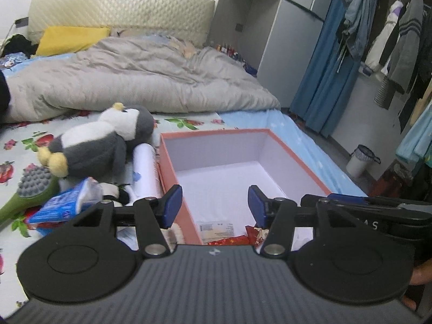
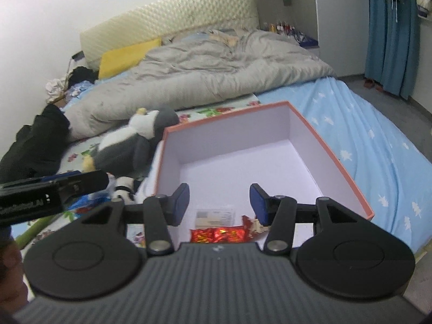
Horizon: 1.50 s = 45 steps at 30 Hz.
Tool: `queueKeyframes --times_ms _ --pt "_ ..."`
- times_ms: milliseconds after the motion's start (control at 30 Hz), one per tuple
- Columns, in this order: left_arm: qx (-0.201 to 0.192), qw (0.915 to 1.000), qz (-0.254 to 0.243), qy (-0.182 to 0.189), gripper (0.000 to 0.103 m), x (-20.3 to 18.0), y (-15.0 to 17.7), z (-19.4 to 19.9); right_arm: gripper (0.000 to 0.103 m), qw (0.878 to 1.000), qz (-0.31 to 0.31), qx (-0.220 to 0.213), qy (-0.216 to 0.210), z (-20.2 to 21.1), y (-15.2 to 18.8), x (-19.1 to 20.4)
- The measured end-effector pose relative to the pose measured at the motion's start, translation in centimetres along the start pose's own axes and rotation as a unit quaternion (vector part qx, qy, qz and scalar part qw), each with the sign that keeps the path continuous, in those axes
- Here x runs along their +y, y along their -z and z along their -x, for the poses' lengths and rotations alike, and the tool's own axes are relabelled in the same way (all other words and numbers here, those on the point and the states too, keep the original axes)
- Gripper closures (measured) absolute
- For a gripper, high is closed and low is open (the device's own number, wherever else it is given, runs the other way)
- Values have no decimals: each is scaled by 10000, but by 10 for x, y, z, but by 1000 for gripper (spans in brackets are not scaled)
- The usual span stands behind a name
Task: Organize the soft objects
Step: 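Open both tools to drop the candies into the box and withdraw, then move the left tool to the blue packet while the right tool approaches the white towel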
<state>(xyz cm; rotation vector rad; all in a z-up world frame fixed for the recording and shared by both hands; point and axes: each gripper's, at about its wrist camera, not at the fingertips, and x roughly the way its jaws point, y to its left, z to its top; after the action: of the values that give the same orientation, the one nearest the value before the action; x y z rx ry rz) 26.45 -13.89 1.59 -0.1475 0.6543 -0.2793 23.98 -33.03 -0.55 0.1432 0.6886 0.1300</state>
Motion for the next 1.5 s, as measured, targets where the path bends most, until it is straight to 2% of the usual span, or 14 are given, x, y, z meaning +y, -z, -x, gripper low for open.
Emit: queueKeyframes --times_ms 167,333,500,700,1100,1500 --pt "-176 9998 17 -94 38 14 7 38 50 9998 89 -188 -67 23 7 23" --pt "-289 9994 24 -188 38 30 19 74 50 9992 149 -327 -158 45 20 46" --pt "-354 9989 36 -292 36 46 38 106 50 9988 244 -336 -262 58 38 68" --pt "-250 9986 129 -439 35 68 68 130 50 9986 291 -229 -376 63 66 92" --pt "-43 9978 194 -630 33 102 119 148 50 9981 333 -140 -508 67 119 126" --pt "149 9958 305 -853 33 128 160 134 51 9977 508 -134 -418 51 159 141"
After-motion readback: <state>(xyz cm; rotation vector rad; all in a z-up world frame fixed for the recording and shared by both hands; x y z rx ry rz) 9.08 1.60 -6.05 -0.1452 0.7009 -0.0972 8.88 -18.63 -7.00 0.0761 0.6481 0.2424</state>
